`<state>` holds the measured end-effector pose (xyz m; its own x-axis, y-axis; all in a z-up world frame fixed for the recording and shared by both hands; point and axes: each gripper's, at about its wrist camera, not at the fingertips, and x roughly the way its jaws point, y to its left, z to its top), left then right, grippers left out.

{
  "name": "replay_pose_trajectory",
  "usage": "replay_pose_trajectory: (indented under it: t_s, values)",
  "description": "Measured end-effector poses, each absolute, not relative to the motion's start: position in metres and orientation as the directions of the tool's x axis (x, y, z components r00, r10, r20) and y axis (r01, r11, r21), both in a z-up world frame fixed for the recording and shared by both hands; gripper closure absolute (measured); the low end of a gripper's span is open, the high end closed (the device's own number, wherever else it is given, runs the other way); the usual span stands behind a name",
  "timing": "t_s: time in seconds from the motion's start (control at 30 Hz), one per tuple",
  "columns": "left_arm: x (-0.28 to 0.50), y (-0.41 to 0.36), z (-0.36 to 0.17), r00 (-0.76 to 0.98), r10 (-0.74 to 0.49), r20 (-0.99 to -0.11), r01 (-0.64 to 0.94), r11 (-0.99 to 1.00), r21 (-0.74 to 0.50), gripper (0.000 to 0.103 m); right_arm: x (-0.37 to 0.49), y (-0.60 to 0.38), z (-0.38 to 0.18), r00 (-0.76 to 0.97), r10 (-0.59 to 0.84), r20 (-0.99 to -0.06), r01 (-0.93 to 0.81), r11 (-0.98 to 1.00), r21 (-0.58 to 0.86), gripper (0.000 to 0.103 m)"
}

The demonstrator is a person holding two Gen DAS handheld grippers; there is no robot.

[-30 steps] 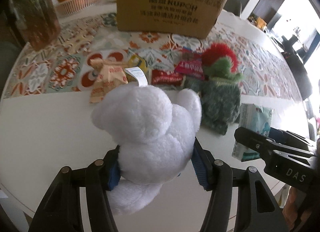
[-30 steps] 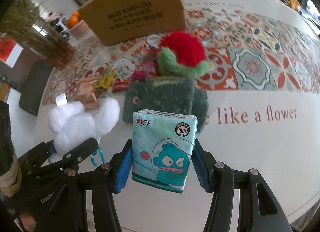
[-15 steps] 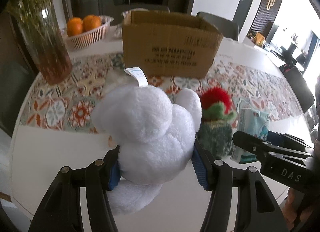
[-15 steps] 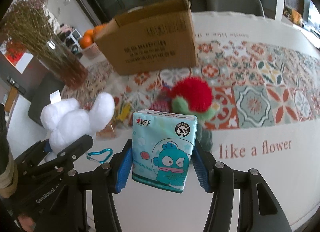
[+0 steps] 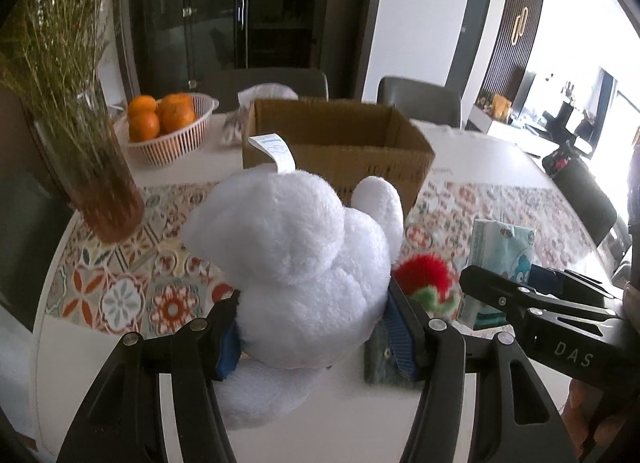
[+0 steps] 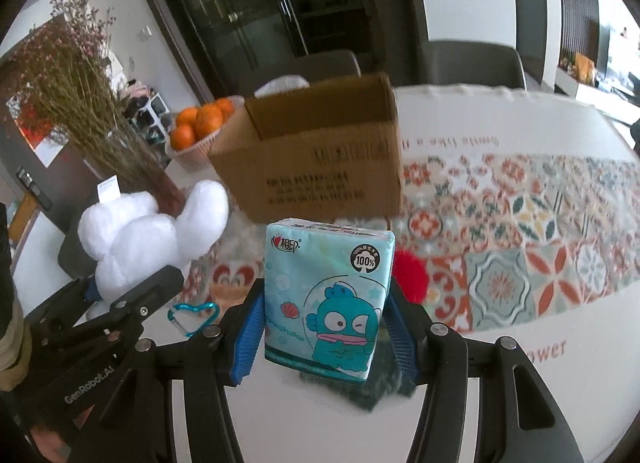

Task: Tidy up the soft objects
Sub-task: 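Carry the bunny with the left tool while the right tool carries the tissue pack to the box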

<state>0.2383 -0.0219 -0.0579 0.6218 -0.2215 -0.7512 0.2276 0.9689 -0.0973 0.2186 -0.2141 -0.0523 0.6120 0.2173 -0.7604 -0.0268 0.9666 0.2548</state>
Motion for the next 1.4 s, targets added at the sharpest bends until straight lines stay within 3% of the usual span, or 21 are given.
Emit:
replay_pose_trajectory:
  t_s: [0.73, 1.1, 1.4]
  values:
    - [0.302, -0.021, -0.005, 0.731, -0.246, -0.636, 0.275, 0.96, -0.055, 0.043, 0.281, -0.204, 0.005, 0.731, 0.185, -0.657, -0.061, 0.976, 0.208, 0.046]
    - [0.344, -0.024, 0.021, 0.764, -0.254, -0.593, 0.302, 0.953, -0.019, 0.043, 0.328, -0.207, 0.03, 0.743, 0.189, -0.642, -0.083, 0.978, 0.192, 0.046]
    - [0.38, -0.033, 0.026, 0.742, -0.287, -0.606, 0.34, 0.94, -0.028, 0.043, 0.365, -0.209, 0.036, 0.733, 0.172, -0.658, -0.085, 0.983, 0.163, 0.046]
